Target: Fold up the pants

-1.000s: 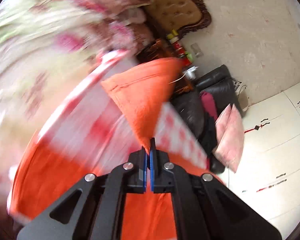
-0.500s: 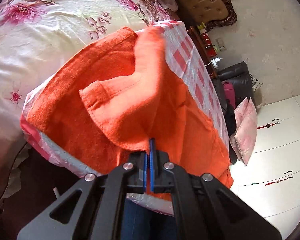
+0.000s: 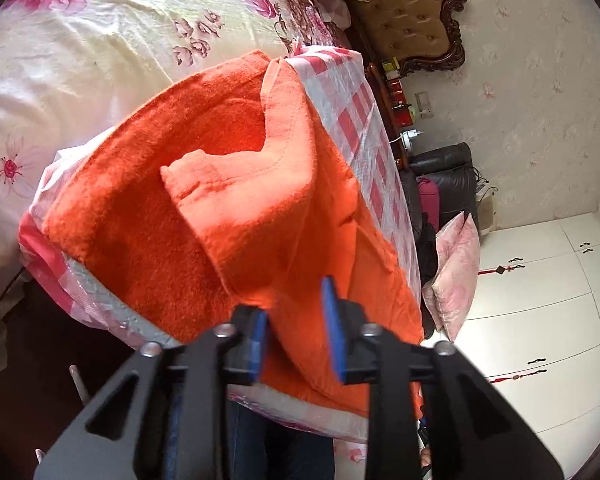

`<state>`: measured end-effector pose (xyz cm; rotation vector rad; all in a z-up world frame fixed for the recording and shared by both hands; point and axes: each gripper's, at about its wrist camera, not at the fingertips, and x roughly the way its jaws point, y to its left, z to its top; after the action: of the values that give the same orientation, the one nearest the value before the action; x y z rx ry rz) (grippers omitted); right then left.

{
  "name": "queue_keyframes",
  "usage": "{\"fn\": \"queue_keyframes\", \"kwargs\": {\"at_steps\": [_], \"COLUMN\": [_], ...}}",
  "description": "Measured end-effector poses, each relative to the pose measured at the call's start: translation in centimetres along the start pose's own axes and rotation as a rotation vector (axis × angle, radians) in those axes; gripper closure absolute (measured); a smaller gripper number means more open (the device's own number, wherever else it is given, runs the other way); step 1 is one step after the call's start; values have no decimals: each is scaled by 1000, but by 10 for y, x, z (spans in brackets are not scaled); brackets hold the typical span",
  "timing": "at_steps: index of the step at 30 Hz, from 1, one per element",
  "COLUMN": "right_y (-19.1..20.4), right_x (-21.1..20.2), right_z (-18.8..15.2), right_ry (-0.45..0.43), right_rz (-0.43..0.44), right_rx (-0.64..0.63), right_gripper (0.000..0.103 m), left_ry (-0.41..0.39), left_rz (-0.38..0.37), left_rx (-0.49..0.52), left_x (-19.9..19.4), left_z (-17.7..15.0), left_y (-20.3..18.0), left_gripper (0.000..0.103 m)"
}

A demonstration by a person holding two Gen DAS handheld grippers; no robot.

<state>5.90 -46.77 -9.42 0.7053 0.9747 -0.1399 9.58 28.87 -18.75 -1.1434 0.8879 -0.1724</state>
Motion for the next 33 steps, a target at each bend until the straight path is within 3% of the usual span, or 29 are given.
{"fn": "queue_keyframes", "kwargs": {"at_steps": [6, 10, 12, 13, 16, 19, 21, 23, 26, 29, 33], "right_y": [12, 15, 14, 14, 30, 66, 90, 94, 71, 43, 33], "right_x": [-17, -11, -4, -1, -6, -35, -50, -51, -33, -1, 13], "right_z": [14, 19, 22, 23, 42, 74, 84, 78, 50, 23, 14], "right_ry": [-62, -54, -41, -35, -43, -143, -203, -209, -166, -83, -52], "right_rz": [8, -21, -34, -38, -4, 67, 60, 27, -64, -165, -219], "right_rx": [-17, -23, 0, 13, 33, 3, -51, -90, -106, -113, -124], "right_gripper": [85, 85, 85, 86, 86, 87, 87, 87, 87, 87, 87], "left_ry": [-37, -80, -64, -51, -91, -157, -202, -177, -67, -28, -44], "left_rz": [-94, -99, -70, -40, 19, 101, 143, 166, 259, 262, 245], "left_rx": [-90, -150, -149, -145, -25, 137, 215, 216, 131, 28, 45], "left_x": [-10, -19, -14, -12, -29, -52, -69, -74, -55, -49, -52], "left_z": [10, 21, 31, 35, 65, 90, 88, 69, 30, 10, 16], "left_y": [18, 27, 25, 20, -31, -99, -124, -113, -41, 9, 6], "left_gripper": [74, 76, 102, 102, 102, 102, 102, 102, 102, 102, 102]}}
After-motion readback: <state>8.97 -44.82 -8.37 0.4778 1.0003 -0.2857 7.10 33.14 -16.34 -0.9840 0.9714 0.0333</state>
